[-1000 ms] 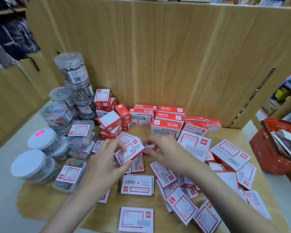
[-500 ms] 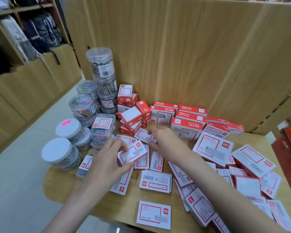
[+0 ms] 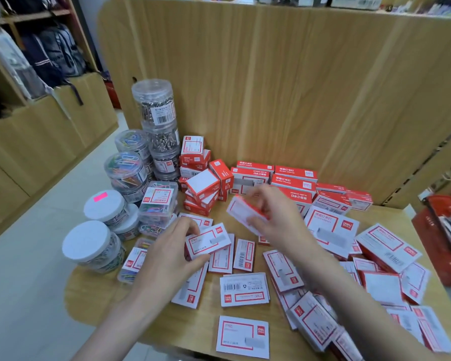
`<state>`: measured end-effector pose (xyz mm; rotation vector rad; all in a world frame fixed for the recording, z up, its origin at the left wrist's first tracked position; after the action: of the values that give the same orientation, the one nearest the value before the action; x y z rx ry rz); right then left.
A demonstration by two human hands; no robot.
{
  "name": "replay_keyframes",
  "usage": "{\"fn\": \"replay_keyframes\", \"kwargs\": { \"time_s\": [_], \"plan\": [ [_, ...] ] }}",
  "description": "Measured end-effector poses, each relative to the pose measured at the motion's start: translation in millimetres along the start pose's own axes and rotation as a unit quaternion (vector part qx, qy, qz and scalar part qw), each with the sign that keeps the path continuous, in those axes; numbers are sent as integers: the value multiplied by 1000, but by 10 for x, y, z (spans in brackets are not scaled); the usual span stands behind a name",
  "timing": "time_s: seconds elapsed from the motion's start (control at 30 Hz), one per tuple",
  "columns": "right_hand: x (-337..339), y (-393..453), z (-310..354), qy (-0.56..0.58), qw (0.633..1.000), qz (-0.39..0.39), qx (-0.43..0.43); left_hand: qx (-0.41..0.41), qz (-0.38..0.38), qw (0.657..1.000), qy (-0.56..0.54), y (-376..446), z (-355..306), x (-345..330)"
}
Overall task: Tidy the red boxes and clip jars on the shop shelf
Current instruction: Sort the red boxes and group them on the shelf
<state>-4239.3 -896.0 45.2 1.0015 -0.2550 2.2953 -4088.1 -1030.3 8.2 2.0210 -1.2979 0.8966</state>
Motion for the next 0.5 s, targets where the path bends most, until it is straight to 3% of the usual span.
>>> {"fn": "replay_keyframes", "kwargs": {
  "time_s": [0.03, 0.1, 0.13, 0.23, 0.4, 0.5],
  "plan": [
    [118, -50, 3, 95, 995, -3, -19, -5, 0, 1000, -14, 27, -16, 9],
    [294, -168, 30, 296, 952, 58, -56, -22, 18, 997, -78, 106, -85, 11],
    [330, -220, 30, 321, 938, 109, -70, -40, 33, 991, -121, 153, -150, 5],
    [363, -314, -46, 243, 948, 192, -77, -114, 81, 974, -178, 286, -375, -11],
    [611, -474, -269, 209, 964, 143, -83, -204, 132, 958, -150, 495, -652, -162],
    [892, -597, -447, 217, 970, 35, -100, -229, 83, 966, -87, 641, -812, -338]
  ]
}}
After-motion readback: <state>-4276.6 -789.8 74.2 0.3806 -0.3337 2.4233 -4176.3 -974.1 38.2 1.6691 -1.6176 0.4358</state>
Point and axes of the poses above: each hand's wrist, its own y-axis towards the middle knuckle, its own x-axis out of the back of the hand, z = x × y, the point moved 1 cm from there along y, towards the middle knuckle, and after that the axes turned 9 degrees about z, right-handed, at the moved point
